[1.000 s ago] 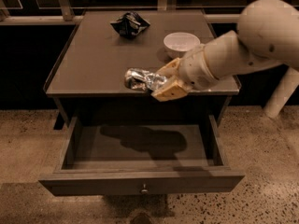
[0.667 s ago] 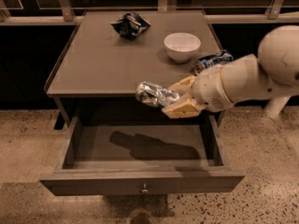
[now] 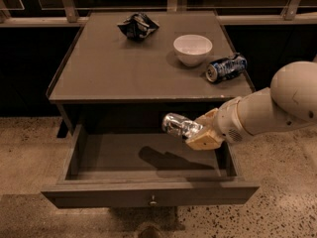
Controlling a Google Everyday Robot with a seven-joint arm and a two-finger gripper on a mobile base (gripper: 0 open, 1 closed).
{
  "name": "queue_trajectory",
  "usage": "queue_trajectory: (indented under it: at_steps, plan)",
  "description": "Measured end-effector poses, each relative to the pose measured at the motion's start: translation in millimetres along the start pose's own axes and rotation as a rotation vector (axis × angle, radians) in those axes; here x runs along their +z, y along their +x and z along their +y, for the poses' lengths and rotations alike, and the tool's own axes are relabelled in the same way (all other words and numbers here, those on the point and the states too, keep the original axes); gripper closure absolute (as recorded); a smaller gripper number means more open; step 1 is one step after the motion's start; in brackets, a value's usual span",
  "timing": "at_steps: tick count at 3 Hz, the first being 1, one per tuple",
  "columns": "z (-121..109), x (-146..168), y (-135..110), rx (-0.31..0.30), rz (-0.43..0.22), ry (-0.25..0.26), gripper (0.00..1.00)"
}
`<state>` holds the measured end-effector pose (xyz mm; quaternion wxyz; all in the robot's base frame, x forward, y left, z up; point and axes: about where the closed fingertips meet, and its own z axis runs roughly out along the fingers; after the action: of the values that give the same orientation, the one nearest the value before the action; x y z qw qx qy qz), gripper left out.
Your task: Place redbull can into top drawer
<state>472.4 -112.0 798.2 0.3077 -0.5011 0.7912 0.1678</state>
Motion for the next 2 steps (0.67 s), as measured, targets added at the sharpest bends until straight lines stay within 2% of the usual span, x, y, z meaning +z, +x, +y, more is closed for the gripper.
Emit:
queue_trajectory:
  at_steps: [1,2]
  plan:
    - [-5.8,13.3,28.8,0.061,0.087,-0.002,1.0]
    - [-6.6,13.2,29.8,0.067,0.093,0.001,1.0]
